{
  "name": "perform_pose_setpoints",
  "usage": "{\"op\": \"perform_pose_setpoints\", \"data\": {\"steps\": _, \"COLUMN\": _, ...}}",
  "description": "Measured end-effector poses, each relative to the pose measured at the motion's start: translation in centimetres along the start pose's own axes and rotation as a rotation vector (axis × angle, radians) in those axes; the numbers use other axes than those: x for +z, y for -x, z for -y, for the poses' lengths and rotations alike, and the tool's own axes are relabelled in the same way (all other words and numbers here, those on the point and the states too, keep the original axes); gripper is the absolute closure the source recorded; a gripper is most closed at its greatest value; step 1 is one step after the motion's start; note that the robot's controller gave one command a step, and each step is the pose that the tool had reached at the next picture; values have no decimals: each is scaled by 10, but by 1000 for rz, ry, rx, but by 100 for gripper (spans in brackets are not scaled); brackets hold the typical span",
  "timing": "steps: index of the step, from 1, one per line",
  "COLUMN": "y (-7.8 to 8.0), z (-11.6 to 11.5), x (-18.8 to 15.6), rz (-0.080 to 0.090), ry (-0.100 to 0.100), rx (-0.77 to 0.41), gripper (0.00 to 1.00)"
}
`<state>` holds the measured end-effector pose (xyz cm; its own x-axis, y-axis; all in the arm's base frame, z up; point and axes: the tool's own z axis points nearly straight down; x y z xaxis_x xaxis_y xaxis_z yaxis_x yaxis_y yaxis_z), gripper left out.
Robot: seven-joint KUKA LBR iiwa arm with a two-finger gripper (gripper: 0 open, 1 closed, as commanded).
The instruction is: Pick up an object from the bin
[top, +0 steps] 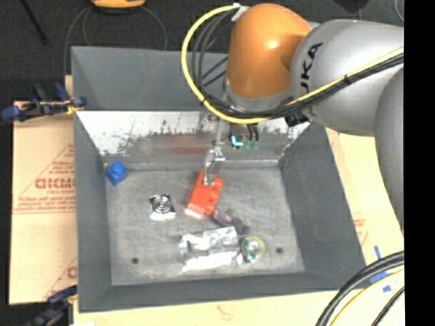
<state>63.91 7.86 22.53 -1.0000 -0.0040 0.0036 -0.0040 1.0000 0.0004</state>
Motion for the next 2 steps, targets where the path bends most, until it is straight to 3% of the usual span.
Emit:
{"op": "perform_pose_setpoints", "data": {"steps": 1, "y": -51, "z": 35, "x": 114, "rz": 18, "ry": 2, "rx": -66, "gripper": 0}}
{"op": "perform_pose_setpoints", "data": {"steps": 2, "y": 6, "z": 31, "x": 142, "rz": 18, "ry": -1, "rx": -192, "gripper": 0}}
